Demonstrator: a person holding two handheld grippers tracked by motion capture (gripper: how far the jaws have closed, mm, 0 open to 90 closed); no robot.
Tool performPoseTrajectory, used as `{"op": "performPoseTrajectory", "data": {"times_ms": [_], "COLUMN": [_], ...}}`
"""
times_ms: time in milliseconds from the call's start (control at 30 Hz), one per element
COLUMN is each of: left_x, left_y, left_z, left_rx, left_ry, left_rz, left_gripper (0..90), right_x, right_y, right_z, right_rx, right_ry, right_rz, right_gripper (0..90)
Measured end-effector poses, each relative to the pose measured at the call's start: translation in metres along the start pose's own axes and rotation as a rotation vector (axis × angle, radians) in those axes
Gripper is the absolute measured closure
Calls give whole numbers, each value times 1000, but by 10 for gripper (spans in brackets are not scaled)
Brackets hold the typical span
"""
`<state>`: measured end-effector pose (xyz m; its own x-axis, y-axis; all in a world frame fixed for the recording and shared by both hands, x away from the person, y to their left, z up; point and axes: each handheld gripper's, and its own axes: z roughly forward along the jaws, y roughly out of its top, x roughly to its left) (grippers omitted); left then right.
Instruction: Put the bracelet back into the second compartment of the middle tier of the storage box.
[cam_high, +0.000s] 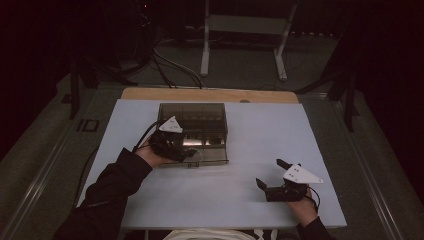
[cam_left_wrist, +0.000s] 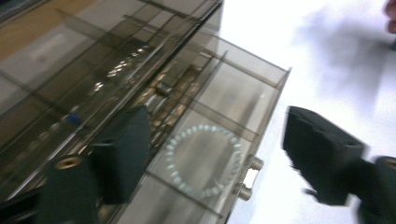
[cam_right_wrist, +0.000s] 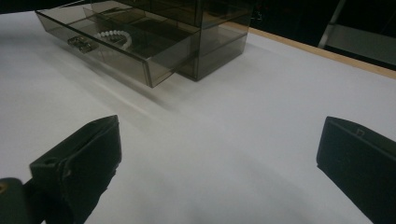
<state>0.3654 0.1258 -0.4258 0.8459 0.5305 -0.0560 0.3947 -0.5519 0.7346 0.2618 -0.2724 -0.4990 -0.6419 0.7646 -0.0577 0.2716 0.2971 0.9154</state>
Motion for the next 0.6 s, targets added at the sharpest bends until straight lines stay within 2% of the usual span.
{"op": "performPoseTrajectory", "data": {"times_ms": [133,267,400,600], "left_x": [-1,-4,-8,-15], "left_y": [-1,-3,-6,-11], "left_z": [-4,-8,-12,-12], "left_rx": [2,4,-16,-6], "left_ry": [-1,-24,-33,-9], "left_rz": [-37,-35,-27,-28], "left_gripper": [131,32,31,25], "right_x": [0,0,0,0], "right_y": [0,0,0,0], "right_z": [0,0,0,0], "right_rx": [0,1,2,1], "right_ry": [0,-1,-1,0], "right_rz": [3,1,0,2], "right_gripper": [0,0,0,0]}}
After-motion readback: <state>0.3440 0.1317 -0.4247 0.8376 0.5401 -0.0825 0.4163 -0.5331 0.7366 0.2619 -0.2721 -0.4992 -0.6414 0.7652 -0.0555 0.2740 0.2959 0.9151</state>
